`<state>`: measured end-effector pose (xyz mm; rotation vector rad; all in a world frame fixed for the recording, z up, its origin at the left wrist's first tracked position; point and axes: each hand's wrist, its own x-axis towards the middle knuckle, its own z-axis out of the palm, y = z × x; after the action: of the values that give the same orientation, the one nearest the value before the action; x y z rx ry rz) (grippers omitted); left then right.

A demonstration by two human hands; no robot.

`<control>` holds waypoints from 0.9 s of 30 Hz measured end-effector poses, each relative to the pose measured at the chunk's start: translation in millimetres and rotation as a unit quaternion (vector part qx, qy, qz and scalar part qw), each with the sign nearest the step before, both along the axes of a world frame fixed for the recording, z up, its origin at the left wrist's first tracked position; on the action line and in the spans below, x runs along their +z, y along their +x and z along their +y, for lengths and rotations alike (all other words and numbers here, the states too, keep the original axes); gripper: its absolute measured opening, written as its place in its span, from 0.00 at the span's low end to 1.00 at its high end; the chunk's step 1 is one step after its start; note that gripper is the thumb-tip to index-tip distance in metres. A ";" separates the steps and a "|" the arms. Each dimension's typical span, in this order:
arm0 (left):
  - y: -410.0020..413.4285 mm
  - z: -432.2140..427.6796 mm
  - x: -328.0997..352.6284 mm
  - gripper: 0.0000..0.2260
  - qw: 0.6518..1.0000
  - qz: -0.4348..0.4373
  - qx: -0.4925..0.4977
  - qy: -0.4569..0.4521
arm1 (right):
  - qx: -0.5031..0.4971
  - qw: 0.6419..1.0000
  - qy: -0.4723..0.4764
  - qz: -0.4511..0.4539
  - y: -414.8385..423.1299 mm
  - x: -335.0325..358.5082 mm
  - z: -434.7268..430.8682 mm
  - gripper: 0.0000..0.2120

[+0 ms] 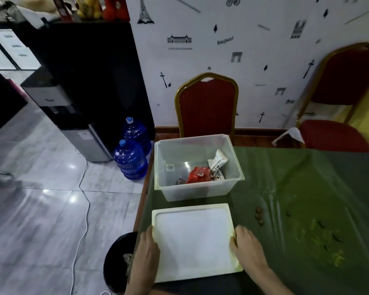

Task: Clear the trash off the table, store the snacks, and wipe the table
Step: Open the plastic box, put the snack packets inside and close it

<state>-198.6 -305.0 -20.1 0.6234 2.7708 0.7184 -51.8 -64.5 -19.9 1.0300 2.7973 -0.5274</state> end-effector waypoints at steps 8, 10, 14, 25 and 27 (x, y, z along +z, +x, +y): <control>5.0 8.4 51.6 0.19 0.950 0.278 -0.110 0.091 | -0.131 0.969 0.048 0.205 26.2 33.5 15.8 0.13; -10.2 22.2 69.5 0.17 0.948 0.283 -0.114 0.087 | -0.126 0.960 0.053 0.243 13.8 57.8 30.7 0.14; -56.2 61.2 94.1 0.03 0.966 0.204 -0.069 0.145 | -0.112 0.955 0.019 0.274 -40.3 92.7 62.0 0.08; -143.4 127.2 93.1 0.09 0.985 0.168 -0.014 -0.024 | -0.091 0.980 0.093 0.149 -143.1 93.2 107.6 0.08; -146.8 132.7 91.8 0.11 0.986 0.165 -0.015 -0.024 | -0.090 0.979 0.091 0.159 -147.2 91.7 111.4 0.10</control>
<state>-345.4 -172.3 71.7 0.8420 3.0591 0.5846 -199.0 46.9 71.9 1.3573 3.0959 -0.5019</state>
